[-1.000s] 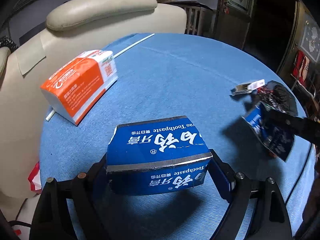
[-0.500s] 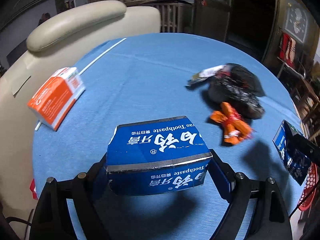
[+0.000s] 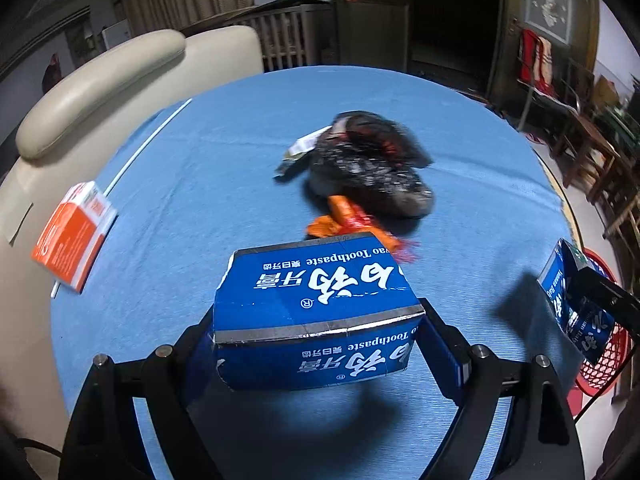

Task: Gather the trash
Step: 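Grasp the torn blue carton piece with the right tool while the left tool holds the toothpaste carton, then carry the toothpaste carton and torn carton piece over the red wastebasket with both tools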

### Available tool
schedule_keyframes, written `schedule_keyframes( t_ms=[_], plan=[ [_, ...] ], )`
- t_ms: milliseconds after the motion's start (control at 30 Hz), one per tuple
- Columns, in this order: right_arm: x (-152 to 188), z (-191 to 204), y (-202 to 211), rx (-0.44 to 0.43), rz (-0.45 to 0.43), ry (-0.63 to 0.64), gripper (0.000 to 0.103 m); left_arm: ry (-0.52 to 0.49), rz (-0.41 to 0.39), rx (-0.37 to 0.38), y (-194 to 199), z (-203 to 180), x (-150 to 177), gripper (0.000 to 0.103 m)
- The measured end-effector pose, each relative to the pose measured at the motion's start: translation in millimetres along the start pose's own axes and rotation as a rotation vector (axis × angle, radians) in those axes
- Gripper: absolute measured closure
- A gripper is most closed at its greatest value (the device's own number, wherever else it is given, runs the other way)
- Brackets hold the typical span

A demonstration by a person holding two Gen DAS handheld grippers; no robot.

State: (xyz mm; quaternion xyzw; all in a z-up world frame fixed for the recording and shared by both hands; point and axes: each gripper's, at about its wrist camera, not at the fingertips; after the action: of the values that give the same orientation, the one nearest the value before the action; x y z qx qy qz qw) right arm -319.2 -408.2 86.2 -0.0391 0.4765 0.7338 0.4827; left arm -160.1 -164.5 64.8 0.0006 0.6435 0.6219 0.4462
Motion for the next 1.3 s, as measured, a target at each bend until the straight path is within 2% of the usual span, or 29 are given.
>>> schedule_keyframes(
  t_ms=[233, 867, 1067, 1300],
  plan=[
    [-2.7, -9.8, 9.6, 0.006, -0.022, -0.016, 0.064, -0.031, -0.007, 0.008, 3.9, -15.0, -5.5, 0.014],
    [-5.4, -16.3, 27.9, 0.023, -0.065, -0.029, 0.064, -0.052, -0.014, 0.017, 7.6, -24.7, -8.6, 0.014],
    [-8.7, -38.9, 47.7, 0.064, -0.106, -0.067, 0.064, -0.063, -0.025, 0.043, 9.6, -33.7, -11.2, 0.014],
    [-10.4, -79.1, 82.8, 0.138, -0.174, -0.131, 0.064, -0.128, -0.055, 0.091, 17.8, -66.0, -22.2, 0.014]
  ],
)
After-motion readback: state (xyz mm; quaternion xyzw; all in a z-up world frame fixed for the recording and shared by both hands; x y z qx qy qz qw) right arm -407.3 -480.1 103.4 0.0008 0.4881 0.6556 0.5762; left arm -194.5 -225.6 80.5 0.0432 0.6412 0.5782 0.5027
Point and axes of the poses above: each gripper's, at about its wrist camera, not at the fingertips, and y roughly against the way its jaws point, z to its left, x to its underside, and after that the axes turned 10 degrees about -y, right-handed
